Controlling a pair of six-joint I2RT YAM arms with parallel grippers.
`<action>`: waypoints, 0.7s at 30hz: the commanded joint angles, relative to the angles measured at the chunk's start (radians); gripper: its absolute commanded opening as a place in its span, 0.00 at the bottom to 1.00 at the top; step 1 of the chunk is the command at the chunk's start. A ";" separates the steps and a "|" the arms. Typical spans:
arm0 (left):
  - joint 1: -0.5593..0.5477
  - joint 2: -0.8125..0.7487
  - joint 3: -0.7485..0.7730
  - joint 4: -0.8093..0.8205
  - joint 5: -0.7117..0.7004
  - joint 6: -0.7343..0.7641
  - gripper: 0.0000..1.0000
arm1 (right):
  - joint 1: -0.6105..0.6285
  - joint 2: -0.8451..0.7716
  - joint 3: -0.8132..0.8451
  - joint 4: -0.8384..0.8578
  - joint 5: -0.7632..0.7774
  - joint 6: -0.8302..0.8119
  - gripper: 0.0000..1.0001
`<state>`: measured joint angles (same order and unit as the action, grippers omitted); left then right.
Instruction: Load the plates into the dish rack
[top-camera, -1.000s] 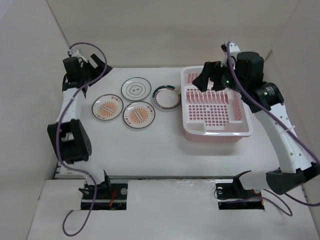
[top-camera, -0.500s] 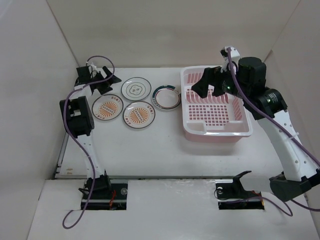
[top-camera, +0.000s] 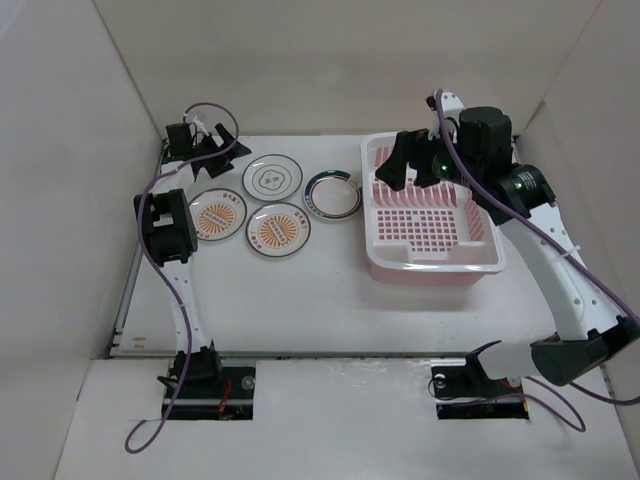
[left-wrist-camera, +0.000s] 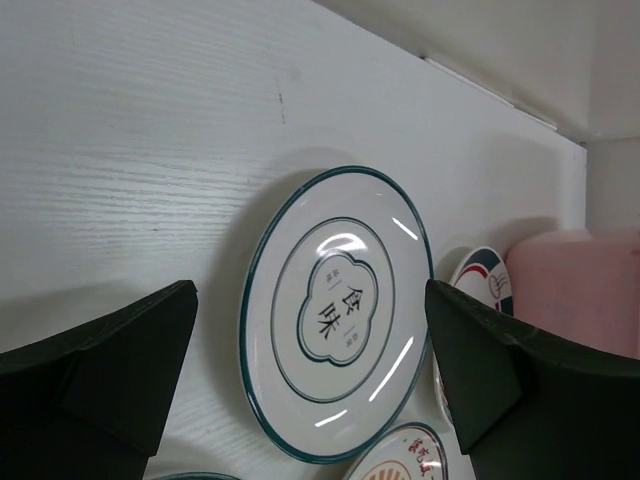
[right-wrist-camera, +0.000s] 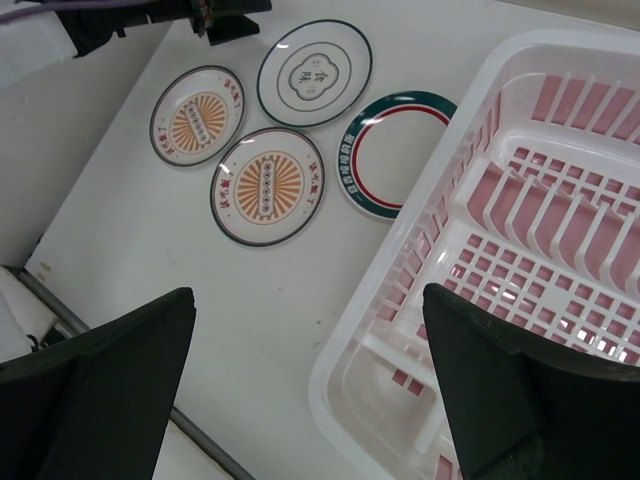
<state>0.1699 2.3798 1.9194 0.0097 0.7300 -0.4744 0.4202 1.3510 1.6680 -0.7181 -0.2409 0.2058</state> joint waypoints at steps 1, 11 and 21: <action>-0.004 0.018 0.056 -0.004 -0.021 0.000 0.95 | 0.008 -0.007 0.064 0.042 -0.012 -0.011 1.00; -0.013 0.093 0.089 0.012 -0.003 -0.033 0.81 | 0.008 0.002 0.073 0.032 -0.001 -0.011 1.00; -0.069 0.122 0.109 -0.017 0.028 -0.024 0.74 | 0.008 0.002 0.073 0.032 0.008 -0.011 1.00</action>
<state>0.1303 2.4943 1.9923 0.0082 0.7300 -0.5129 0.4202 1.3537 1.6939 -0.7181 -0.2398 0.2058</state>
